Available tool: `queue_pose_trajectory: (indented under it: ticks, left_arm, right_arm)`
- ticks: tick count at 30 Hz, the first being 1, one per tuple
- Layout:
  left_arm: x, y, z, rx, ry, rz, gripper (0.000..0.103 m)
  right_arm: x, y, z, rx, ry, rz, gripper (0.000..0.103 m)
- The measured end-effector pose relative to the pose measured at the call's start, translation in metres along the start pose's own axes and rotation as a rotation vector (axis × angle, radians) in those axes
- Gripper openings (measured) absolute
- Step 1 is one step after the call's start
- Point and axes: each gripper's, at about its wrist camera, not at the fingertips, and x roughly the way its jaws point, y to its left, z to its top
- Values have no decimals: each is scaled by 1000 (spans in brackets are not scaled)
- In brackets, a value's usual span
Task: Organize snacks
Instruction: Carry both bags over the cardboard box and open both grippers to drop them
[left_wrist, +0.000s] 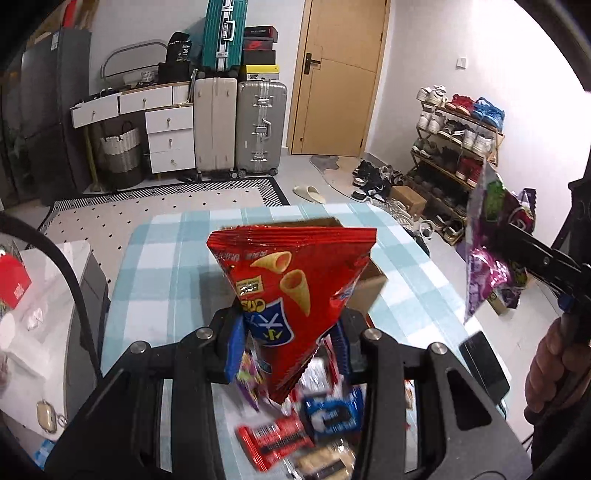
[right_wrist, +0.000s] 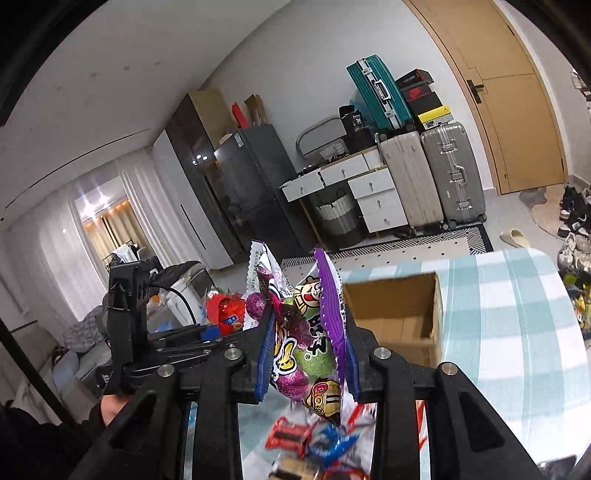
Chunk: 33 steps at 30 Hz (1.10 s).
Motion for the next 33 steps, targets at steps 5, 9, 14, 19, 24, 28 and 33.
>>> queue_pose_trajectory:
  ticks: [5, 9, 14, 19, 24, 28, 33]
  left_arm:
    - [20, 9, 34, -26, 15, -8, 36]
    - [39, 13, 60, -42, 41, -30, 36]
    - [79, 11, 87, -35, 72, -29, 36]
    - [129, 15, 95, -57, 128, -32, 36]
    - [173, 17, 96, -58, 174, -25, 36]
    - [207, 21, 84, -62, 214, -30, 36]
    - [240, 25, 75, -69, 252, -38, 36]
  right_arm:
    - [23, -4, 28, -34, 7, -29, 32]
    - [46, -11, 49, -47, 12, -43, 32]
    - [85, -25, 71, -46, 43, -58, 32]
    - [132, -41, 80, -53, 97, -118, 32]
    - [169, -59, 72, -66, 136, -170, 32]
    - [191, -77, 64, -58, 166, -206, 32]
    - [204, -93, 53, -68, 198, -241, 32]
